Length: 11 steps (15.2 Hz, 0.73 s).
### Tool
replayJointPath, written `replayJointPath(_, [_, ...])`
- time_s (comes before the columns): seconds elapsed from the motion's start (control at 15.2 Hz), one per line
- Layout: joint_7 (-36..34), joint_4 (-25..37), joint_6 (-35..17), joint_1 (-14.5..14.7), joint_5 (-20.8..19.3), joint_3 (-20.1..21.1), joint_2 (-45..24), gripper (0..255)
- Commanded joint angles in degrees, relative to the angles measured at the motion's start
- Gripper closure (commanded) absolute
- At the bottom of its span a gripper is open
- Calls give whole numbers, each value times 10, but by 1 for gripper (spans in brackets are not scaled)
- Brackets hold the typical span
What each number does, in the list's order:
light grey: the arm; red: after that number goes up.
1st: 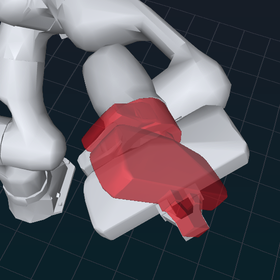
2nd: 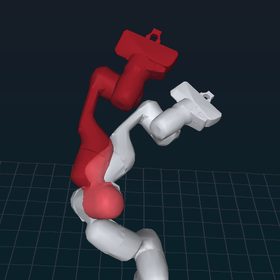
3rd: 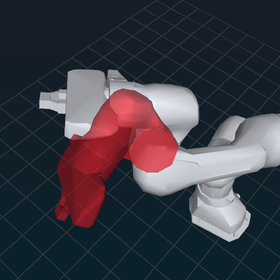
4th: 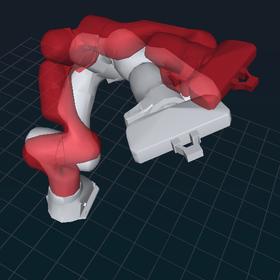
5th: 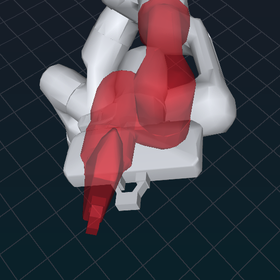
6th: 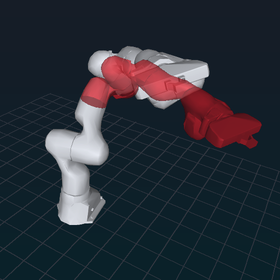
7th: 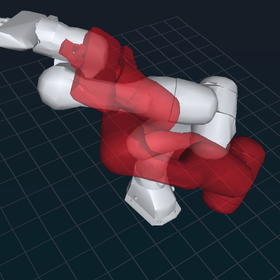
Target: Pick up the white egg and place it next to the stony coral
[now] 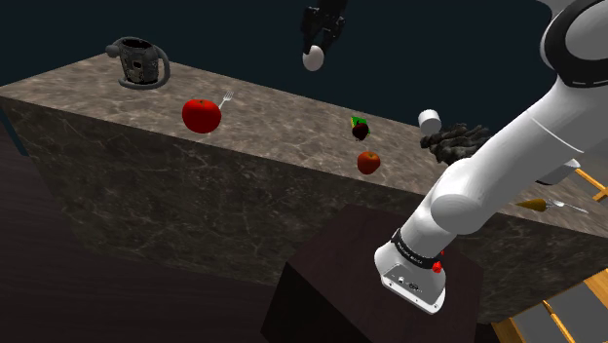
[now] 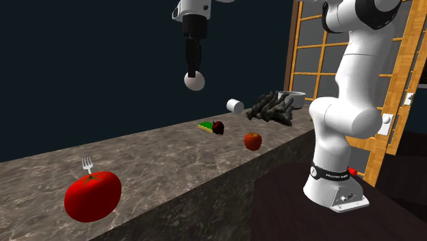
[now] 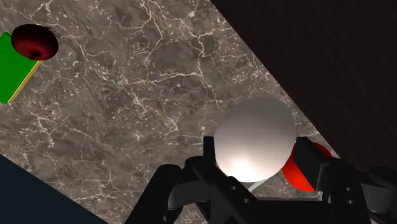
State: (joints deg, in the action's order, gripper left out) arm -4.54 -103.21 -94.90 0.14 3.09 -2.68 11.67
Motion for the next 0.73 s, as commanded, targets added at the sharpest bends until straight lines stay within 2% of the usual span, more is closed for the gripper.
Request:
replayJointPath(0.0, [14, -21, 5, -6, -2, -8, 26, 255])
replayJointPath(0.66, [103, -155, 31, -46, -37, -69, 182, 255])
